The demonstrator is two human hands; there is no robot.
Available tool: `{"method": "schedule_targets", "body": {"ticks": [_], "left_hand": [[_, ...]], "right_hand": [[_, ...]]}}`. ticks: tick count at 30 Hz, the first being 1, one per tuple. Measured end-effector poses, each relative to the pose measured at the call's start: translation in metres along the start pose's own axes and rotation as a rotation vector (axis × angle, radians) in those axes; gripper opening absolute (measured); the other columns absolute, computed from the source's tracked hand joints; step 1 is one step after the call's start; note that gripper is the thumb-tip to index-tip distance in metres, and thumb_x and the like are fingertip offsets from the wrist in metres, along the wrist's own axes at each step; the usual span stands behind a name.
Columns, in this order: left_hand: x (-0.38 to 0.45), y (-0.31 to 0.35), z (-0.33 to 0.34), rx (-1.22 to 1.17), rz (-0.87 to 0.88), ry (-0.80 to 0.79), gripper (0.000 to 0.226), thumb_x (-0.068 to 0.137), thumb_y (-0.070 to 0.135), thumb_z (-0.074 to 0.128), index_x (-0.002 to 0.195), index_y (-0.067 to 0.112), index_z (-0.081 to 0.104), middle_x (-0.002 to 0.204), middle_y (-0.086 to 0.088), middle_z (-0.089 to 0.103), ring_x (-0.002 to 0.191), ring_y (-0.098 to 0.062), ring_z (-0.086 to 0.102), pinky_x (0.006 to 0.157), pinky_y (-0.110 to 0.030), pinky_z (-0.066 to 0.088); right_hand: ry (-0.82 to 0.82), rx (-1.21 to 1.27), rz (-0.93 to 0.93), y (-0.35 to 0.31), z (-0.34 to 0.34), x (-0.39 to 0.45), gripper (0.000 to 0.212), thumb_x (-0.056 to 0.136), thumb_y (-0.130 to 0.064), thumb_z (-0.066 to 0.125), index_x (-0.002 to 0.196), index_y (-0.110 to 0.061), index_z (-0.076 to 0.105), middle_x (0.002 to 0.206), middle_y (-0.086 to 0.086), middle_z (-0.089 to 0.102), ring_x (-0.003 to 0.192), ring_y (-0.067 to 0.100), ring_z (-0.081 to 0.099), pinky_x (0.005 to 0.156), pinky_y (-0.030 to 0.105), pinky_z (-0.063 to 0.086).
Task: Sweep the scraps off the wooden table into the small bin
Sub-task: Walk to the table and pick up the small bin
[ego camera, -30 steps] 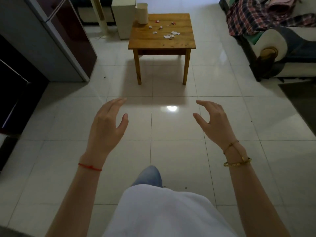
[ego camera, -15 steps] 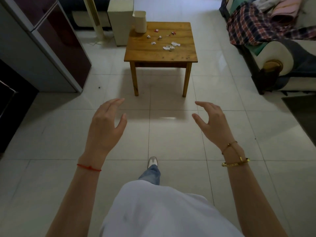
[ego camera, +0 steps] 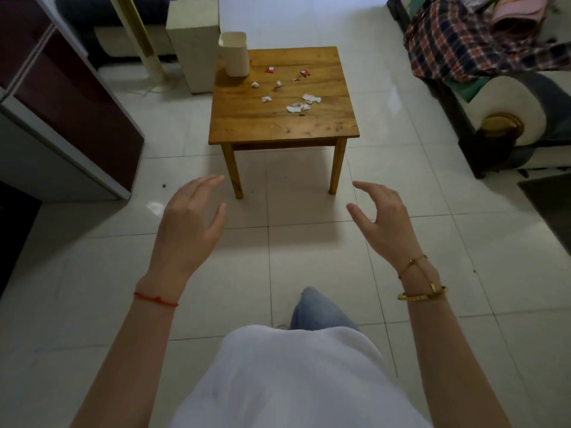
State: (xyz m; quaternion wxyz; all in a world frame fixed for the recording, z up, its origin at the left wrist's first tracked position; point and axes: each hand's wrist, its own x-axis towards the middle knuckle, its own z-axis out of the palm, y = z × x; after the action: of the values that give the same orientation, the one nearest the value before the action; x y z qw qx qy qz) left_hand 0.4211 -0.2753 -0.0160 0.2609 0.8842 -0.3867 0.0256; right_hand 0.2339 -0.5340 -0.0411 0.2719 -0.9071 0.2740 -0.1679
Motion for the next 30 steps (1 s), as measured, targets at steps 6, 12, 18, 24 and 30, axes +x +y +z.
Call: {"method": "schedule_targets", "body": {"ticks": [6,12,18,24,30], "left_hand": [[0.095,-0.020,0.034,0.008,-0.043,-0.020,0.046,0.095,0.022,0.053,0.140,0.015,0.048,0.140,-0.005,0.054,0.132,-0.017,0.047,0.110,-0.031,0.036],[0.207,-0.030,0.064,-0.011,-0.077,-0.013,0.045,0.094,0.021,0.054,0.139,0.014,0.050,0.137,-0.006,0.056,0.129,-0.019,0.050,0.109,-0.035,0.040],[0.316,-0.036,0.080,-0.003,-0.119,0.021,0.046,0.094,0.023,0.054,0.139,0.016,0.049,0.138,-0.005,0.056,0.129,-0.019,0.050,0.108,-0.037,0.041],[0.395,-0.056,0.094,0.008,-0.172,0.026,0.046,0.095,0.023,0.053,0.139,0.015,0.049,0.138,-0.005,0.056,0.129,-0.019,0.050,0.105,-0.029,0.037],[0.468,-0.095,0.114,-0.021,-0.209,0.011,0.045,0.095,0.024,0.052,0.139,0.017,0.049,0.136,-0.004,0.057,0.128,-0.018,0.051,0.106,-0.031,0.040]], "right_hand": [[-0.041,-0.015,0.009,0.029,0.032,0.102,0.043,0.091,-0.035,0.056,0.131,-0.021,0.050,0.127,0.000,0.059,0.120,0.016,0.048,0.099,0.022,0.031],[-0.065,-0.002,-0.020,0.051,0.031,0.227,0.042,0.091,-0.030,0.060,0.130,-0.018,0.052,0.127,0.001,0.059,0.121,0.018,0.048,0.102,0.026,0.034],[-0.068,0.018,-0.092,0.057,0.015,0.360,0.038,0.091,-0.026,0.061,0.127,-0.015,0.056,0.123,0.002,0.061,0.118,0.018,0.050,0.101,0.028,0.037],[-0.145,0.028,-0.119,0.057,0.031,0.456,0.040,0.091,-0.026,0.060,0.129,-0.016,0.053,0.126,0.002,0.058,0.121,0.018,0.047,0.104,0.033,0.037],[-0.218,0.009,-0.121,0.060,0.071,0.532,0.039,0.092,-0.029,0.059,0.129,-0.017,0.052,0.128,0.002,0.058,0.123,0.020,0.047,0.106,0.040,0.038]]}}
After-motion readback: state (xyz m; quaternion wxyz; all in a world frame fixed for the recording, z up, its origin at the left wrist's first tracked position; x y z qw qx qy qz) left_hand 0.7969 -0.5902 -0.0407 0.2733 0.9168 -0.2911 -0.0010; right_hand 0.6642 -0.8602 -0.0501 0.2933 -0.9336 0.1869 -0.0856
